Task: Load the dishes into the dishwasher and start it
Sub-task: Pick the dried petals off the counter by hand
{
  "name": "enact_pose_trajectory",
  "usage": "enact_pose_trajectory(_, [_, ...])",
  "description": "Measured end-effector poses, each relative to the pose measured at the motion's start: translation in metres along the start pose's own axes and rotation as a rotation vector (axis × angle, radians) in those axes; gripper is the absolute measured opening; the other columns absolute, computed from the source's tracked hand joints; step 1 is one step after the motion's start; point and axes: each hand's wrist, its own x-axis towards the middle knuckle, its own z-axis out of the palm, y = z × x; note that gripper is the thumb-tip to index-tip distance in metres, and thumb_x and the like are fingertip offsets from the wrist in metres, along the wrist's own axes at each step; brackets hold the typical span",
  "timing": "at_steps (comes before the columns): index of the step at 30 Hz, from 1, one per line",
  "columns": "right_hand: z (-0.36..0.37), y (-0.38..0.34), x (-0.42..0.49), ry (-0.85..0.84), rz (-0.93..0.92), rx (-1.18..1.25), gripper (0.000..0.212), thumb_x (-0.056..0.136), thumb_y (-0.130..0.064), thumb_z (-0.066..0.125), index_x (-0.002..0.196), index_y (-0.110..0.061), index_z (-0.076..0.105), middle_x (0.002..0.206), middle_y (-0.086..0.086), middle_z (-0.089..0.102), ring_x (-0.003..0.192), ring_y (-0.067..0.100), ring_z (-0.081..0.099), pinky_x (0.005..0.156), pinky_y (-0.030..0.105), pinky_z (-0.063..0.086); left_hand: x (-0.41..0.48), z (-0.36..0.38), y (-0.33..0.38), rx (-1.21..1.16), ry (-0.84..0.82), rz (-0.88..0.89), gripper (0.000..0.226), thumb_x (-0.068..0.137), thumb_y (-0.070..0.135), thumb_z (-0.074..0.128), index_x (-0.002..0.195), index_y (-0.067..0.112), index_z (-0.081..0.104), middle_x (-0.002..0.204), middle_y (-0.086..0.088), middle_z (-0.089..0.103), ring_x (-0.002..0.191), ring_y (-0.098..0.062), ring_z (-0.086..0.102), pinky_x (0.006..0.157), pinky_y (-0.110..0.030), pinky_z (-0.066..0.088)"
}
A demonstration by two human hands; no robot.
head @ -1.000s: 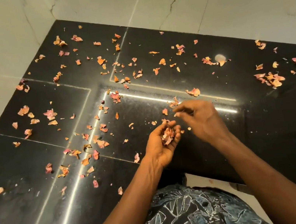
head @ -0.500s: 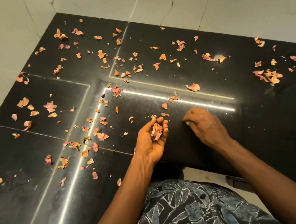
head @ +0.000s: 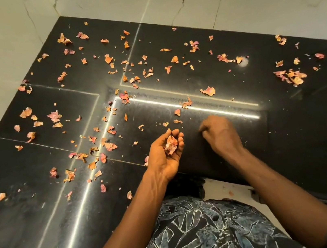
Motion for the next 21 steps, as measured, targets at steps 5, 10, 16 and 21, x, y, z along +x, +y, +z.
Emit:
enact_pose_trajectory(5, [-0.045,-0.005,0.014,0.005,0.405,0.44,0.022,0.083,-0.006,0.077,0.074,-0.025,0.074,0.074,-0.008,0.072,0.067,0.002,0.068,0.071,0.027,0.055,-0.003,-0.001,-0.006,0.024,0.011,-0.014,0.028,0.098,0.014,0.058,0.084,-0.003,0.075,0.087,-0.015,0.072,0.079,-0.02,0.071,0.063,-0.024,0.061])
enact_pose_trajectory(10, [-0.051,-0.062,-0.015,-0.152,0.132,0.427,0.017,0.085,-0.007,0.076,0.087,-0.024,0.076,0.082,-0.01,0.073,0.079,0.001,0.068,0.073,0.021,0.056,-0.001,0.008,-0.013,0.053,0.003,-0.064,0.026,0.099,0.012,0.054,0.089,-0.003,0.072,0.083,-0.014,0.072,0.072,-0.019,0.071,0.065,-0.027,0.062])
enact_pose_trajectory(16, [-0.037,-0.083,-0.013,-0.085,-0.134,0.277,0.015,0.09,-0.018,0.072,0.102,-0.024,0.078,0.094,-0.008,0.077,0.084,0.003,0.069,0.08,0.023,0.057,0.002,0.012,-0.007,0.036,0.021,-0.027,0.023,0.098,0.011,0.052,0.088,0.004,0.07,0.076,-0.008,0.072,0.066,-0.015,0.07,0.062,-0.026,0.06])
enact_pose_trajectory(21, [-0.015,-0.056,0.039,-0.029,-0.034,0.285,0.018,0.087,-0.013,0.075,0.104,-0.018,0.076,0.094,-0.004,0.072,0.087,0.012,0.067,0.082,0.035,0.057,-0.001,0.001,0.006,-0.082,0.028,-0.004,0.037,0.098,0.012,0.056,0.07,-0.004,0.075,0.077,-0.014,0.071,0.071,-0.02,0.072,0.063,-0.025,0.062])
